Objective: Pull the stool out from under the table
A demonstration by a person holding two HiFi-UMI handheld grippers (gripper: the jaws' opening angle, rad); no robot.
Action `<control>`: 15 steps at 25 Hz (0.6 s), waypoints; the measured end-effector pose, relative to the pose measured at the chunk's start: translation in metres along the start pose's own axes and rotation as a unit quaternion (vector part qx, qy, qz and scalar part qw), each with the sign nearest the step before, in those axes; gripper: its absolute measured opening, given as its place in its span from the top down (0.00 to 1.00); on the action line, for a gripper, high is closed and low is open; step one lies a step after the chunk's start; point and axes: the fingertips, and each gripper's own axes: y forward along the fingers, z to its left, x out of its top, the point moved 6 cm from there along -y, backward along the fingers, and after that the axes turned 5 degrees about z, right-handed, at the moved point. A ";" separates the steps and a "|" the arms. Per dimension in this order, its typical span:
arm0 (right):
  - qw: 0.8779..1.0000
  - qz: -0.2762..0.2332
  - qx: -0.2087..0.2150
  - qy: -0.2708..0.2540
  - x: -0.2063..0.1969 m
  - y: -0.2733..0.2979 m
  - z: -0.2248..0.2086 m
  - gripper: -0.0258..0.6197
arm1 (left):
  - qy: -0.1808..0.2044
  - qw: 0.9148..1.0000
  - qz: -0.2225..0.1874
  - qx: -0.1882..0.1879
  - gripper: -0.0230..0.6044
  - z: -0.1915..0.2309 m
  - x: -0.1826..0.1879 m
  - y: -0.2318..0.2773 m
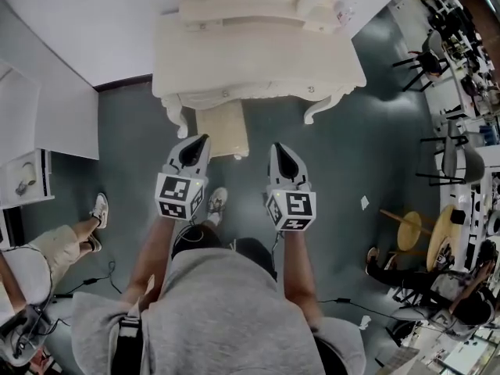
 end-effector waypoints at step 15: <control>0.998 0.055 0.004 0.032 -0.039 0.122 -0.030 0.94 | -0.052 0.997 0.059 0.021 0.96 0.074 -0.045 0.090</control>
